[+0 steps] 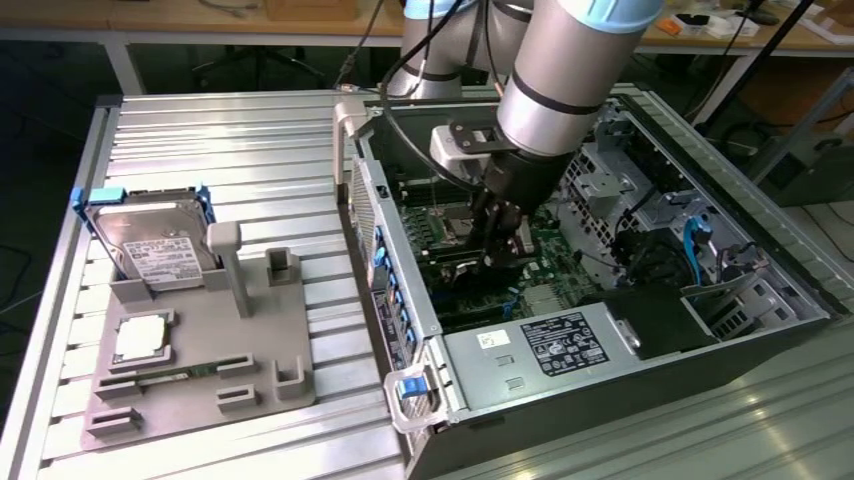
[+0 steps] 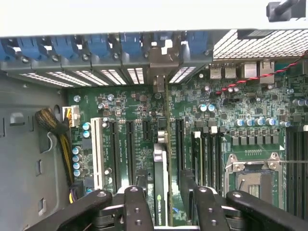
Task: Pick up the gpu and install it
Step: 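Insert the gpu into the slot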
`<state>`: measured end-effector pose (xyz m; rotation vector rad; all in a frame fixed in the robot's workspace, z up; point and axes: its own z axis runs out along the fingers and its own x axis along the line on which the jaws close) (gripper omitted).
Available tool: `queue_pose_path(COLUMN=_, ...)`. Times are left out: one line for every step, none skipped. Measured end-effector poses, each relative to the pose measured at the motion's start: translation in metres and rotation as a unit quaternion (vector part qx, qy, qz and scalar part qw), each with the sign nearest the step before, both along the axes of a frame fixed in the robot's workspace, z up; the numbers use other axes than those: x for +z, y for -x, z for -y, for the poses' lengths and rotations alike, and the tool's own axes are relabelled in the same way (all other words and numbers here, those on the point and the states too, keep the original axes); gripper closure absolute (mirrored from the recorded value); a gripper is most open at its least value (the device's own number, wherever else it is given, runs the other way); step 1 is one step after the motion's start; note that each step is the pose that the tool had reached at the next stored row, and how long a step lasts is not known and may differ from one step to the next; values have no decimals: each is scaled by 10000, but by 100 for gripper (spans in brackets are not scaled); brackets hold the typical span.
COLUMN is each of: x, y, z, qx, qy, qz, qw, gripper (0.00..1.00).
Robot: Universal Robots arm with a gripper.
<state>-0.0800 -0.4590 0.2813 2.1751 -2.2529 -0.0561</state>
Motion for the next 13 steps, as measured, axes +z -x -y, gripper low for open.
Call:
queue_pose_path(x=0, y=0, z=0, qx=0, qy=0, qz=0, qw=10000, gripper=61)
queue_pose_path(x=0, y=0, z=0, qx=0, qy=0, qz=0, qw=10000, gripper=67)
queue_pose_path(x=1, y=0, z=0, qx=0, qy=1, qz=0, qw=10000, gripper=74)
queue_pose_path(x=1, y=0, z=0, qx=0, qy=1, qz=0, qw=10000, gripper=74)
queue_pose_path(x=1, y=0, z=0, qx=0, qy=0, qz=0, qw=10000, gripper=80)
queue_pose_path(x=1, y=0, z=0, qx=0, qy=1, qz=0, qw=10000, gripper=86)
queue_pose_path(x=1, y=0, z=0, qx=0, qy=0, qz=0, qw=10000, gripper=86)
queue_pose_path(x=1, y=0, z=0, qx=0, qy=1, qz=0, qw=10000, gripper=89)
queue_pose_path(x=1, y=0, z=0, qx=0, qy=1, qz=0, qw=10000, gripper=89)
queue_pose_path(x=1, y=0, z=0, qx=0, qy=1, qz=0, qw=10000, gripper=89)
queue_pose_path(x=1, y=0, z=0, qx=0, qy=1, qz=0, qw=10000, gripper=89)
queue_pose_path(x=1, y=0, z=0, qx=0, qy=1, qz=0, qw=10000, gripper=89)
queue_pose_path(x=1, y=0, z=0, qx=0, qy=1, qz=0, qw=10000, gripper=89)
